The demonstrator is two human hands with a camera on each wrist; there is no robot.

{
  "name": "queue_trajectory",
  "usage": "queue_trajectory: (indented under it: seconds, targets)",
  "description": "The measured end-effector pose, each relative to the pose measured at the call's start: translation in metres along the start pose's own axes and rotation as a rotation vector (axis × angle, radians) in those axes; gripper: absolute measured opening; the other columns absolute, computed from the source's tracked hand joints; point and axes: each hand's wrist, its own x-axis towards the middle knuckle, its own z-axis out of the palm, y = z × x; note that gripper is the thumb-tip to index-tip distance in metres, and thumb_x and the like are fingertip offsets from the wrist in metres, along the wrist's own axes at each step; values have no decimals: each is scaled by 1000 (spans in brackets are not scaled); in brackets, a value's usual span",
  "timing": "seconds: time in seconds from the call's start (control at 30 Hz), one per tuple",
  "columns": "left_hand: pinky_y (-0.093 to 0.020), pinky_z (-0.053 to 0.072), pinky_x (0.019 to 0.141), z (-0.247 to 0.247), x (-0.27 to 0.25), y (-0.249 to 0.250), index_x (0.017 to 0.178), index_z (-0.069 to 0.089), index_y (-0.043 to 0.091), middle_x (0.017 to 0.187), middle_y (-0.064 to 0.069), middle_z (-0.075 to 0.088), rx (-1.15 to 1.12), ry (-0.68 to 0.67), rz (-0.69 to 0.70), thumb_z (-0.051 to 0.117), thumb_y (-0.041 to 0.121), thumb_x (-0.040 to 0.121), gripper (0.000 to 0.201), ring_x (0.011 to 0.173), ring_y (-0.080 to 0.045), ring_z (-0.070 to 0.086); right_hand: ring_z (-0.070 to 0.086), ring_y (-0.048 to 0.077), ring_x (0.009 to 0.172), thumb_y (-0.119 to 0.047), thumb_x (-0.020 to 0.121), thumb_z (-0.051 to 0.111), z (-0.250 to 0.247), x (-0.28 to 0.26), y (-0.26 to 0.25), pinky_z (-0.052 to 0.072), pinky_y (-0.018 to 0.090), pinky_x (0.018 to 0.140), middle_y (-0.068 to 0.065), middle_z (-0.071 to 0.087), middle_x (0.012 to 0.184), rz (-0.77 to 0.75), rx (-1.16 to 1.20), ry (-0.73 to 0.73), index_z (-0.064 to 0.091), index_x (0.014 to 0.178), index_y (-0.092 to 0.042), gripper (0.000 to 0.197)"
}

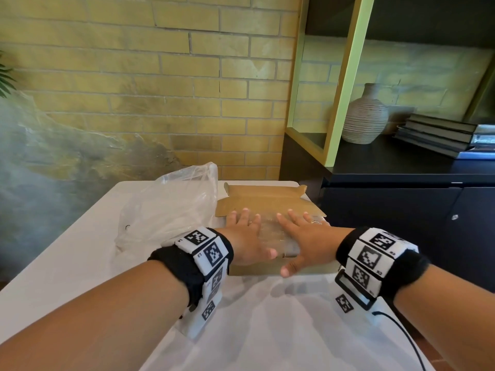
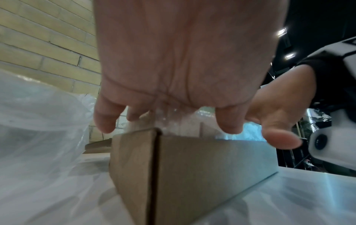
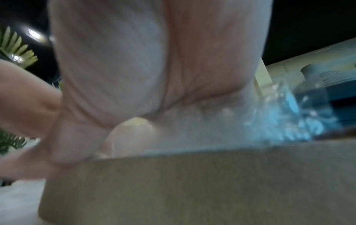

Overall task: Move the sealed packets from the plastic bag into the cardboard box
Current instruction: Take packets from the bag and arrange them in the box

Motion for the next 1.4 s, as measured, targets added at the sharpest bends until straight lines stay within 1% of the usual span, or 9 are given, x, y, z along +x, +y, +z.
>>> queue_trajectory:
  seconds: [0.4, 0.47, 0.53, 0.63, 0.73, 1.03, 1.23, 1.33, 1.4]
  targets:
    - [-50, 7, 118, 2, 7, -11, 149, -13, 15, 156, -8, -21, -15, 3, -33, 40, 63, 87, 94, 145, -30, -14, -13, 28, 145, -66, 69, 64, -5, 3, 17, 4, 52, 116, 4, -20, 157, 34, 0, -15, -18, 147, -22, 121]
    - [-49, 12, 118, 2, 9, -14, 151, -5, 15, 158, -10, -11, -8, 4, 2, 37, 64, 87, 91, 146, -30, -6, 0, 25, 146, -63, 76, 58, -14, -3, 24, 10, 46, 118, 3, -6, 159, 37, 81, -13, -4, 150, -22, 105]
    - [-44, 25, 114, -7, 7, -17, 150, 11, 15, 158, -9, 12, -142, 54, 46, 38, 59, 90, 80, 143, -30, 19, 20, 22, 143, -54, 85, 55, -25, -6, 38, 20, 39, 115, 2, 17, 157, 59, 201, 115, 19, 148, -21, 80]
    - [-30, 40, 97, -22, 0, -23, 137, 43, 12, 141, -11, 45, -324, 258, 35, 45, 26, 96, 43, 124, -25, 48, 45, 19, 127, -23, 92, 56, -33, -5, 56, 35, 32, 105, 3, 49, 139, 109, 211, 331, 51, 130, -20, 39]
    - [-27, 44, 91, -30, 0, -27, 117, 61, 12, 125, -7, 58, -206, 306, 7, 45, 1, 90, 33, 113, -23, 55, 54, 19, 116, -8, 90, 55, -27, -1, 59, 41, 30, 101, 4, 60, 123, 144, 197, 306, 60, 119, -17, 31]
    - [-29, 52, 81, -28, 18, -32, 100, 70, 4, 102, -11, 69, -16, 288, -81, 47, 4, 88, 26, 93, -25, 65, 58, 20, 104, -8, 89, 55, -22, 8, 52, 45, 28, 93, 4, 64, 109, 148, 74, 374, 67, 101, -15, 18]
    - [-28, 50, 76, -27, 19, -33, 97, 69, 2, 100, -12, 68, 3, 309, -77, 46, 4, 89, 24, 92, -26, 65, 56, 23, 110, -7, 91, 53, -26, 12, 49, 44, 30, 99, 6, 61, 119, 153, -45, 275, 66, 111, -16, 26]
    - [-30, 50, 77, -30, 15, -36, 100, 69, 4, 101, -11, 69, -53, 350, -82, 46, 7, 89, 25, 93, -26, 65, 52, 23, 118, -10, 93, 48, -27, 11, 50, 41, 33, 103, 6, 56, 129, 149, 3, 374, 61, 120, -19, 31]
    - [-32, 49, 77, -36, 8, -39, 100, 67, 5, 101, -12, 67, -168, 464, -89, 46, 8, 88, 25, 95, -28, 63, 46, 22, 126, -26, 94, 50, -27, 7, 43, 38, 35, 106, 5, 48, 138, 72, 105, 457, 51, 132, -21, 38]
